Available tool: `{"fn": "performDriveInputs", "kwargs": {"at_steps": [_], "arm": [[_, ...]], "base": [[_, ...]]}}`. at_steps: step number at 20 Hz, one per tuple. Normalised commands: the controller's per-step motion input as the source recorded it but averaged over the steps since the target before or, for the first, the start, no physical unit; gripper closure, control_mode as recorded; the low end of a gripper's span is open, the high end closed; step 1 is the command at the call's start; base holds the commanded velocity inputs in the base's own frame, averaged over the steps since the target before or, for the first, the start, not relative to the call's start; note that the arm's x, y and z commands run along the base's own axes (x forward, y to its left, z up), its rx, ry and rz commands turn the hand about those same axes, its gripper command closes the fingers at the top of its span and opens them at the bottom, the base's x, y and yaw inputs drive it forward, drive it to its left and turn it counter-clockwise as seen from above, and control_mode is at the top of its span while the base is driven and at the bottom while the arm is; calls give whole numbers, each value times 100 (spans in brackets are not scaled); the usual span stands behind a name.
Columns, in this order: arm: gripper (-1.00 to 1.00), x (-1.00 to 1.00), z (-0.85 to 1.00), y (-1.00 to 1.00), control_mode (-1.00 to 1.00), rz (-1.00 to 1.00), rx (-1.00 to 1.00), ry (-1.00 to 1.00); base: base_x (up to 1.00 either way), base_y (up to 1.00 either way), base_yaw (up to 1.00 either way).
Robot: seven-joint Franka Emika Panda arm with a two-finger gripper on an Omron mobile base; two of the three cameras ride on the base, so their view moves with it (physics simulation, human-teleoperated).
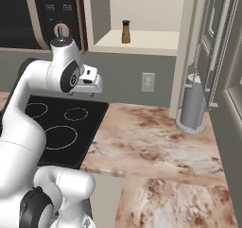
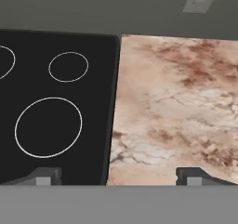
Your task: Retrieve the shaker from the cabinet and place it next the steak on a plate on the dining table.
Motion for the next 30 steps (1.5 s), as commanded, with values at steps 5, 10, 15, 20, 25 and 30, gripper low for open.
{"fn": "performDriveInputs", "kwargs": {"at_steps": [5,10,15,20,25,30], "arm": [[-100,-7,14,-37,-100,0,0,-11],[-100,0,28,-42,-100,0,0,-2],[-100,0,31,-38,-100,0,0,0],[-100,0,43,-27,-100,0,0,-1],[-100,2,45,-22,-100,0,0,0],[-100,12,40,-3,-100,0,0,0]], "base": [[0,0,0],[0,0,0],[0,0,0],[0,0,0],[0,0,0],[0,0,0]]}}
